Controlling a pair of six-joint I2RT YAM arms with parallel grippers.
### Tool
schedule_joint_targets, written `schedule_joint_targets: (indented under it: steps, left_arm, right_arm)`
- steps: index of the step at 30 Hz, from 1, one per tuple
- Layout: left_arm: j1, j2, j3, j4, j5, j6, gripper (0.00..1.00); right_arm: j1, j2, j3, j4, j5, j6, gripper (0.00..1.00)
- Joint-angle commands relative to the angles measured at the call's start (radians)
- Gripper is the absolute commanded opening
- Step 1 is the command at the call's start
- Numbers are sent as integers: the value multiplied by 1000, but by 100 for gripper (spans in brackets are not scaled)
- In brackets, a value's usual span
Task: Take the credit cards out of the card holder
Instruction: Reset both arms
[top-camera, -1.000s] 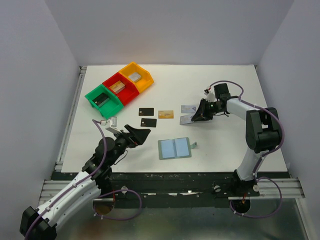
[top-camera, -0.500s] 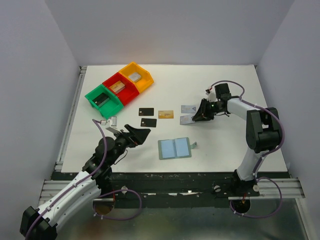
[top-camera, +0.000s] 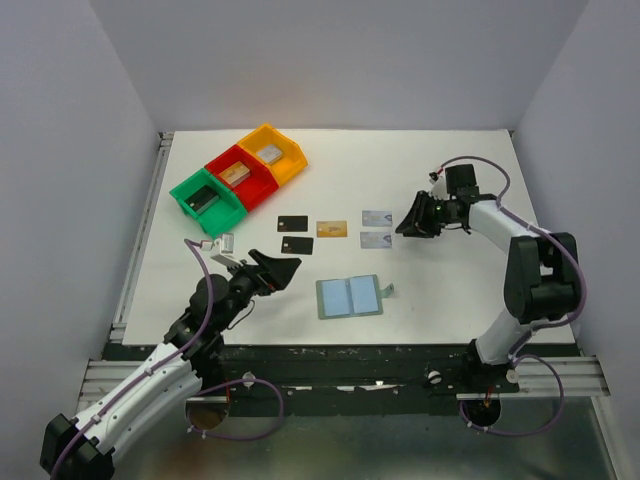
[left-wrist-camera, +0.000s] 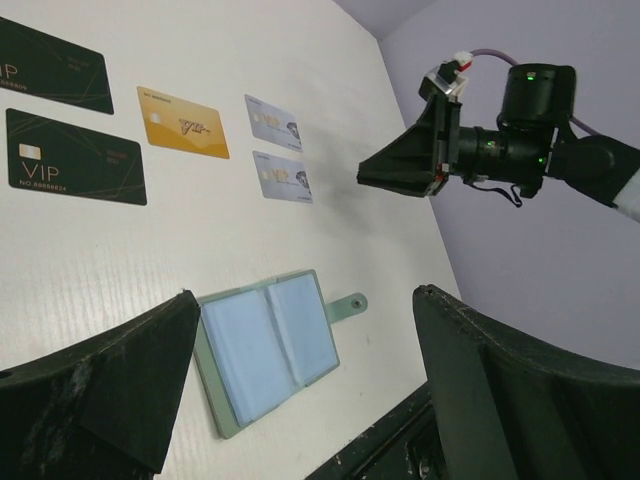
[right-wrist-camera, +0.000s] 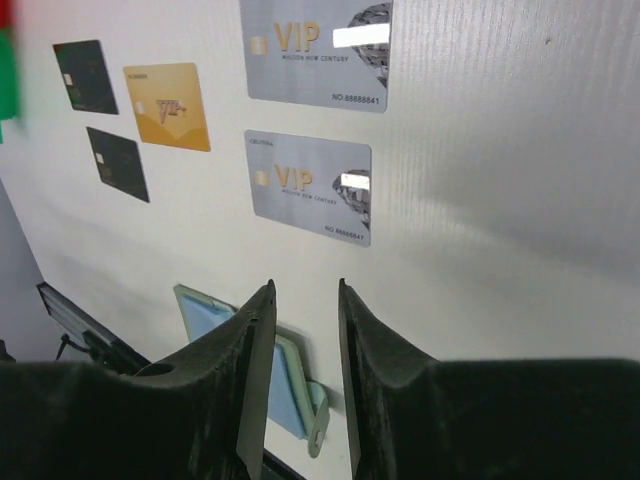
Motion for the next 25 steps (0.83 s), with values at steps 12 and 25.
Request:
schedule_joint_targets:
  steps: [12, 25]
  left_arm:
    - [10, 95, 248, -521, -263, 85, 99]
    - [10, 273, 423, -756, -346, 71, 99]
  right_arm:
    - [391, -704, -262, -4, 538, -64, 42]
    - [619, -975, -465, 8, 836, -39, 42]
